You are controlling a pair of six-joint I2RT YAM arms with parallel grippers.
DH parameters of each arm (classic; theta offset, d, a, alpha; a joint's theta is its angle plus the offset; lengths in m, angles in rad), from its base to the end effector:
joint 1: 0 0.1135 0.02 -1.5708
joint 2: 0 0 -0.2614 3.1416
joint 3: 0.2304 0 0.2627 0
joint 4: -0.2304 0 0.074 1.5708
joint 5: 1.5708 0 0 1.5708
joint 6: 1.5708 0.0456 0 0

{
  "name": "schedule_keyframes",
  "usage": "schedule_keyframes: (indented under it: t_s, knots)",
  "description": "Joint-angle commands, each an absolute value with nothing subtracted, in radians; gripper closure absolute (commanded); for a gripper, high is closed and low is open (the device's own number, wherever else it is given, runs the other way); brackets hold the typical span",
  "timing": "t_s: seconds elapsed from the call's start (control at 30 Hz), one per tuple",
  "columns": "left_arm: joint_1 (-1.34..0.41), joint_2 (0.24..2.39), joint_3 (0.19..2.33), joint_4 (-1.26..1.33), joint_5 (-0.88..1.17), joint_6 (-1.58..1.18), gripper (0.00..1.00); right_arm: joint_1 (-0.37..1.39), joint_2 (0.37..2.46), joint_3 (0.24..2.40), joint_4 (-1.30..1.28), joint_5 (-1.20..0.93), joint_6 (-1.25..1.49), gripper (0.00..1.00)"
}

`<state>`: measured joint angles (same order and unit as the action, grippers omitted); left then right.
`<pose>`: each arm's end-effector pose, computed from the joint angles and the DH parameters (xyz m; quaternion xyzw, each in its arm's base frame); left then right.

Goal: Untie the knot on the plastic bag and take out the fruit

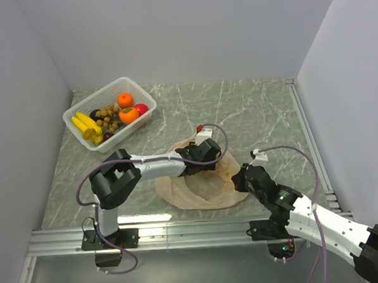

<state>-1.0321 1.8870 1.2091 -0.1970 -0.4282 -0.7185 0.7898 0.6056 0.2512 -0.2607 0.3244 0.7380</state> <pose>0.2277 -0.3441 0.1596 0.0719 0.9187 -0.1278 0.3668 0.1240 0.1045 0.1622 0.0516 0.8780 0.2104 0.4269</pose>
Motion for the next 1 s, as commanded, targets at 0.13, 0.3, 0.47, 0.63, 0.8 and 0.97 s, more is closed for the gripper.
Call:
schedule_keyframes:
  t_s: [0.13, 0.3, 0.47, 0.63, 0.8, 0.97]
  knots:
    - [-1.032, 1.950, 1.292, -0.172, -0.419, -0.719, 0.45, 0.799, 0.606, 0.258, -0.224, 0.337, 0.727, 1.00]
    - [-1.032, 1.968, 1.282, -0.181, -0.405, -0.739, 0.46, 0.801, 0.609, 0.259, -0.222, 0.339, 0.729, 1.00]
    - [-1.032, 1.985, 1.284, -0.198, -0.407, -0.752, 0.48, 0.802, 0.606, 0.258, -0.222, 0.341, 0.727, 1.00]
    - [-1.034, 1.980, 1.267, -0.213, -0.402, -0.772, 0.53, 0.801, 0.604, 0.259, -0.225, 0.342, 0.727, 1.00]
    - [-1.037, 1.959, 1.238, -0.215, -0.390, -0.801, 0.66, 0.799, 0.606, 0.261, -0.224, 0.345, 0.727, 1.00]
    - [-1.040, 1.901, 1.212, -0.216, -0.413, -0.799, 0.52, 0.801, 0.601, 0.258, -0.225, 0.344, 0.729, 1.00]
